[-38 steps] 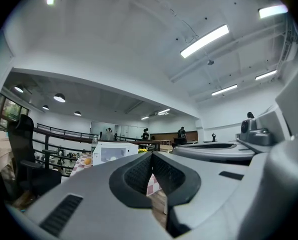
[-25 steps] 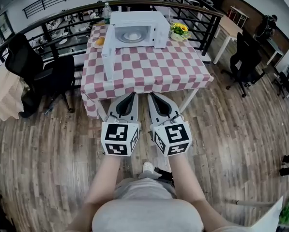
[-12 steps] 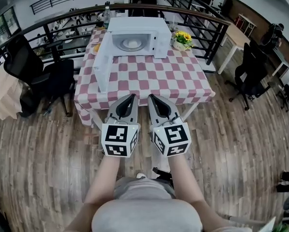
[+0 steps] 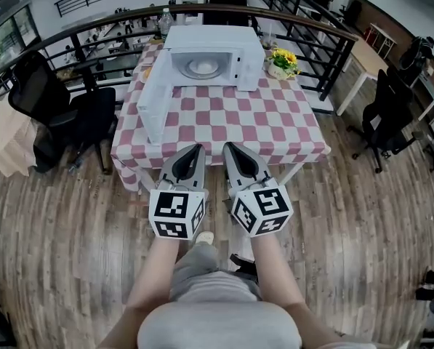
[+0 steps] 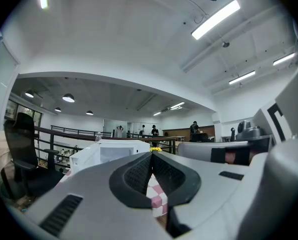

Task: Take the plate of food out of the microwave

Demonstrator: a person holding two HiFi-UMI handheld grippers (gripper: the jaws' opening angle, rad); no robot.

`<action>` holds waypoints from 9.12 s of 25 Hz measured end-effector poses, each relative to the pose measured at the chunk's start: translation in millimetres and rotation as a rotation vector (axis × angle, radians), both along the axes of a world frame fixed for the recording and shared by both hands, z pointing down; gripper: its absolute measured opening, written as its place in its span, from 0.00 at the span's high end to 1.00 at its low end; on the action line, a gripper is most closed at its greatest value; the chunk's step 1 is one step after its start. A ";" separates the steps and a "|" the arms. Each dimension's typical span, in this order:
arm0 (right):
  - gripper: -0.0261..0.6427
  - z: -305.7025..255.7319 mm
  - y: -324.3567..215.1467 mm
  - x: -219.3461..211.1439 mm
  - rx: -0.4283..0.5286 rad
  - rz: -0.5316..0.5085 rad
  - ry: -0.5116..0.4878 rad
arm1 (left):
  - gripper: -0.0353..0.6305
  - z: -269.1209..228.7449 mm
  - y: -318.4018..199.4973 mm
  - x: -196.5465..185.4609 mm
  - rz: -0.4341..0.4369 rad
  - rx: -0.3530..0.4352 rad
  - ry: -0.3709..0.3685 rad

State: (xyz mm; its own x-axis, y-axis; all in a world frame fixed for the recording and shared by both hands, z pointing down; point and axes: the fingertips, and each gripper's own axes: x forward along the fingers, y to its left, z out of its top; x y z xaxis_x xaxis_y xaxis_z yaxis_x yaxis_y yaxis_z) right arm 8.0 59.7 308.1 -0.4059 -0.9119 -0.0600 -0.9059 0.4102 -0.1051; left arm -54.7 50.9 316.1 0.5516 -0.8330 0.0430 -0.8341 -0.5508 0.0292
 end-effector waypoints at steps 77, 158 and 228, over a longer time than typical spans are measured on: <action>0.93 96.0 -430.8 80.6 -0.139 -0.100 0.099 | 0.40 155.7 -488.4 60.2 -0.125 -0.576 0.576; 0.93 165.8 -495.1 105.3 -0.282 -0.087 0.137 | 0.68 298.5 -578.6 53.1 -0.740 -1.109 1.025; 0.93 128.0 -429.0 89.0 -0.169 -0.025 0.169 | 0.92 206.5 -476.6 47.3 -0.269 -0.780 1.236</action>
State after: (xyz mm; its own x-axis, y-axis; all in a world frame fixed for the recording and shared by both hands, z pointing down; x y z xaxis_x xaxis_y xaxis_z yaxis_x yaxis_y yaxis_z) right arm 97.1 -369.3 436.2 -0.4201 -0.8927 0.1631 -0.9061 0.4224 -0.0221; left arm -7.4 -425.7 522.6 0.4077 -0.9014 0.1460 -0.1337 0.0992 0.9860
